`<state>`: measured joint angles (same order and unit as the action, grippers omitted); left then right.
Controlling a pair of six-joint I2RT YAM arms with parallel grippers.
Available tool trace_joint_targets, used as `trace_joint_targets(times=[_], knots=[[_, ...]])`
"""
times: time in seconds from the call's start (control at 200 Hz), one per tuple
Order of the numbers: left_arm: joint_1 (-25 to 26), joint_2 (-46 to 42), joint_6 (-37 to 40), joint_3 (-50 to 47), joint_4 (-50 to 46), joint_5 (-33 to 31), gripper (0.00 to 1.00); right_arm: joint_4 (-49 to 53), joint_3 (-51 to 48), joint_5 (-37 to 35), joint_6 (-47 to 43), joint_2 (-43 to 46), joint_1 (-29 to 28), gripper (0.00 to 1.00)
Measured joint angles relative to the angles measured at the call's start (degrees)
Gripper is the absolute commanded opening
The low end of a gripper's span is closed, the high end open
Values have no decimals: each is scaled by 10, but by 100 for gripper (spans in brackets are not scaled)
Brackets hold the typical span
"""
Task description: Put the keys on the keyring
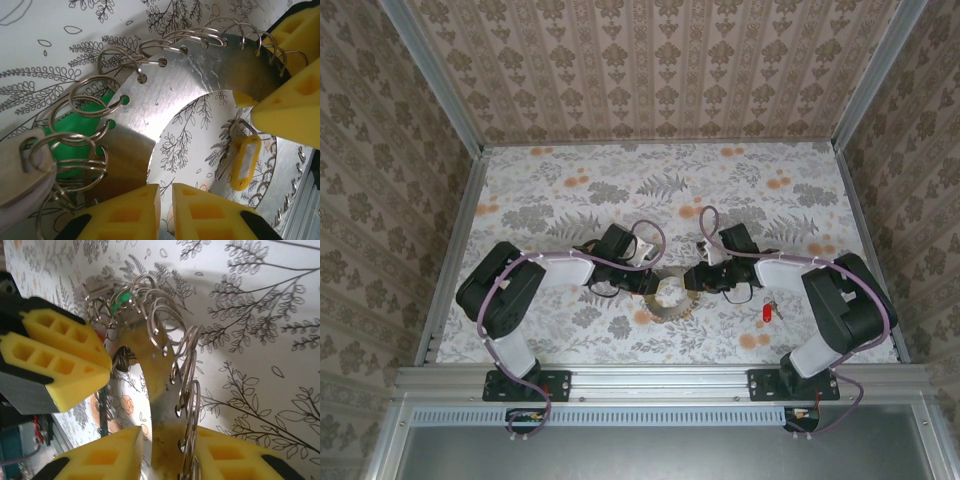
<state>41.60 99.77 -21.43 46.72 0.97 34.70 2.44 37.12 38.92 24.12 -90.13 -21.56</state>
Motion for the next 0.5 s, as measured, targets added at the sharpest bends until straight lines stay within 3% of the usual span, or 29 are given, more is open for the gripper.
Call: trace_joint_targets(times=[0.17,0.46,0.5], knots=[[-1,-4,0,0,5,1,21,10,8,-11,-2,18,-2,5],[-17,-115,0,-4,3,-59,38,10,10,-8,3,80,11,0],[-28,-142,0,-4,4,-65,45,9,10,-6,10,94,16,0]])
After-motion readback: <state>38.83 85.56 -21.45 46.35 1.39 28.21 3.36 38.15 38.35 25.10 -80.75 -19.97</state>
